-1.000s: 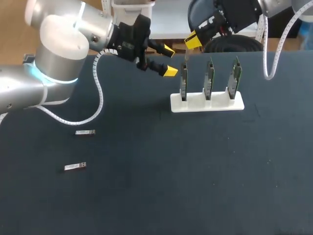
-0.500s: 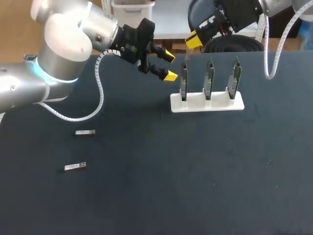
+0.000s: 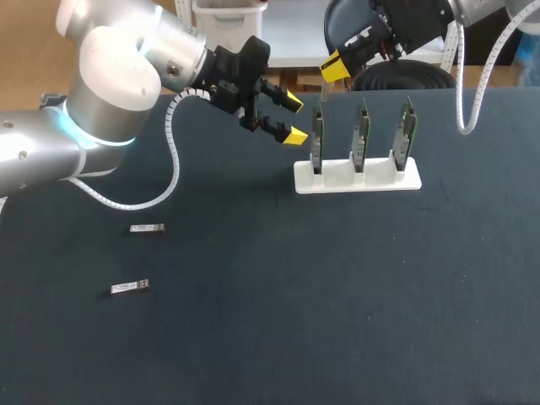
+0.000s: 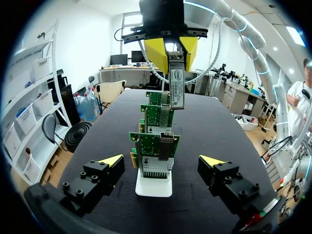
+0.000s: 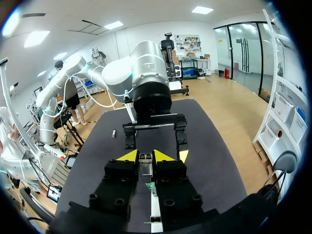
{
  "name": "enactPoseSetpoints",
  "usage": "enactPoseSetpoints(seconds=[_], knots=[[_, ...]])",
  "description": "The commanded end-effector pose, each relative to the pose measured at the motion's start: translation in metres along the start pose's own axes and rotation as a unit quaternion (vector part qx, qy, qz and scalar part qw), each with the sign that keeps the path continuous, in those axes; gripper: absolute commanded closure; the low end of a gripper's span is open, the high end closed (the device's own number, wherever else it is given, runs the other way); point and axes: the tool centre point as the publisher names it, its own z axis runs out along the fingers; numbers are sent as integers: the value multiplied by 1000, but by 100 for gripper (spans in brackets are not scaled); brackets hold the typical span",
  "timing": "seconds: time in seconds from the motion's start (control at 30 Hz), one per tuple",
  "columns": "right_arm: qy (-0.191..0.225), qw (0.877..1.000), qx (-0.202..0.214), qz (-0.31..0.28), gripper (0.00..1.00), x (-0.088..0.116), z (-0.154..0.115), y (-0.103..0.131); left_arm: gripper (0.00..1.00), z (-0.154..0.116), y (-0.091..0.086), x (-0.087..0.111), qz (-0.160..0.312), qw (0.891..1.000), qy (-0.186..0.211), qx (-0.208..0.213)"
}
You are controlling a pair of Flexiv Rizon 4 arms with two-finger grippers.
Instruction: Pick up the optical module with the left hand, and insert it into the network port with the right hand.
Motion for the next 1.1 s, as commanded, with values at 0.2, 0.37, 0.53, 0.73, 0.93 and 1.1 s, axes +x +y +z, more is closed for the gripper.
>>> enactPoseSetpoints(seconds=[0.2, 0.37, 0.53, 0.73, 0.93, 1.1], knots=[[8, 1000, 14, -15, 100, -2, 1, 10, 0, -1, -3, 1, -4, 1000, 1, 0], [13, 999, 21, -22, 100, -4, 2, 12, 0, -1, -3, 1, -4, 1000, 1, -1], [25, 999, 28, -25, 100, -1, 7, 13, 0, -1, -3, 1, -4, 1000, 1, -1], [35, 998, 40, -28, 100, 4, 13, 13, 0, -1, -3, 1, -4, 1000, 1, -1], [49, 998, 38, -31, 100, 8, 14, 4, 0, -1, -3, 1, -4, 1000, 1, -1], [52, 998, 34, -33, 100, 10, 15, -3, 0, -1, -3, 1, -4, 1000, 1, -1]])
